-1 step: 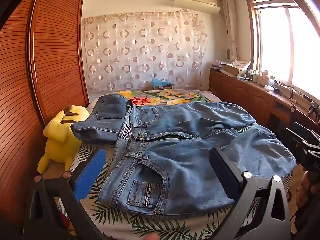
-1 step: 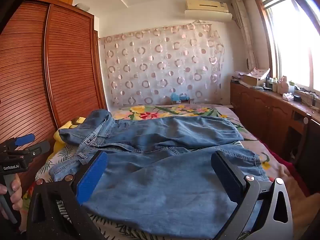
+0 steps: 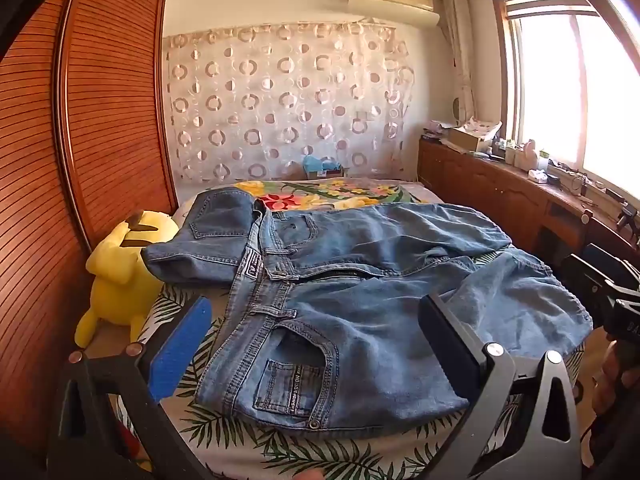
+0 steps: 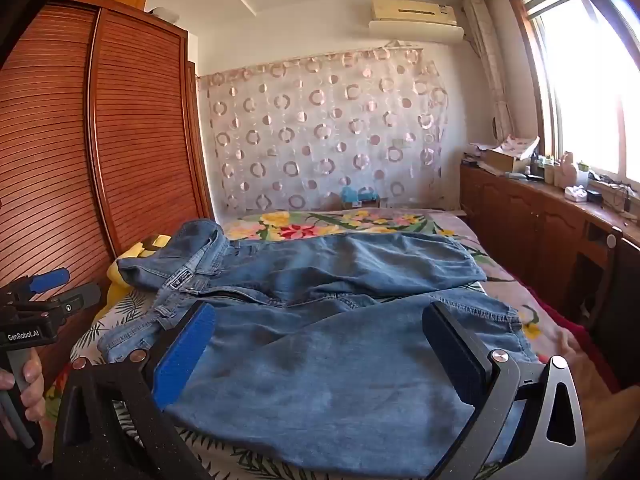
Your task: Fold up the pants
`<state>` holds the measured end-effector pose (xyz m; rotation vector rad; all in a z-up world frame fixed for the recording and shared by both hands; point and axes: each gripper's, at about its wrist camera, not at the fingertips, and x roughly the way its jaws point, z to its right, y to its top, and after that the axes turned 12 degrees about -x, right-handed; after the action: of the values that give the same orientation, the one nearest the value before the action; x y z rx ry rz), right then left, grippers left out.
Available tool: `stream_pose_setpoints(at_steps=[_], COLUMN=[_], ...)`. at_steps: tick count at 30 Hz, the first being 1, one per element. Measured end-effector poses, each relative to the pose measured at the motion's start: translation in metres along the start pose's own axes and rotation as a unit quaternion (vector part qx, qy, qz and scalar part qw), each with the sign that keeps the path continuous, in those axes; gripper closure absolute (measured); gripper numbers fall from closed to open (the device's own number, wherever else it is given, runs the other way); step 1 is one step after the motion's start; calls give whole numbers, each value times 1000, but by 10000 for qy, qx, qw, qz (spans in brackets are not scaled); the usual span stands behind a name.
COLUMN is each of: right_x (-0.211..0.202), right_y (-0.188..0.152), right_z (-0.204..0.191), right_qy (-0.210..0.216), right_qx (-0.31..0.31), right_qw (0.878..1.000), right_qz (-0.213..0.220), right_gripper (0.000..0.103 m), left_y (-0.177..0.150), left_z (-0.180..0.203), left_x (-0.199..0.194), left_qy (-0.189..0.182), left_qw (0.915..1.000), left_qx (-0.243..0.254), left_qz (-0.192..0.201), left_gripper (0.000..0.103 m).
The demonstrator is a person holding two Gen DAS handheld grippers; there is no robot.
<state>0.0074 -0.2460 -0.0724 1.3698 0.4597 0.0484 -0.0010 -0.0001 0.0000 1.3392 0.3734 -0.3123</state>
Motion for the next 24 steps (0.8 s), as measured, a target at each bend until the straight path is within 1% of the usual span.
stream_pose_setpoints(at_steps=[1,2,8,9,10,13,14,16,24], right_x=[2,1,-2,-3,1,-2,5,5,5], right_y=[0,-1,1,1,1,2,0,0,-1], right_z=[1,1,-1,-2,2,1,3,4,2], right_qy=[1,3,-5,3,34,42,44,37,19], right_qx=[13,45,-4,-12,79,71,121,109,39], right_qw=[10000,9999,10000,10000,10000,10000,9999,9999,10000], right_qz=[-3,97,88,83,28,28,8,16,36], right_gripper=[0,0,0,0,0,0,0,0,0], left_y=[0,1,2,-3,-4,-6,-7,-9,-5], left_z=[0,0,-1,2,3,4,7,8,9], left_x=[-1,2,4,1,1,2,3,4,2], left_qy=[-6,41,5,45,46,37,42,43,34], left_qw=[10000,9999,9999,9999,9999,9999,9999,9999,9999], left_qx=[3,-9,-25,15,20,19,25,19,28], left_qz=[3,-157,-141,-115,-113,-100,-105,-91,-90], left_gripper=[0,0,0,0,0,0,0,0,0])
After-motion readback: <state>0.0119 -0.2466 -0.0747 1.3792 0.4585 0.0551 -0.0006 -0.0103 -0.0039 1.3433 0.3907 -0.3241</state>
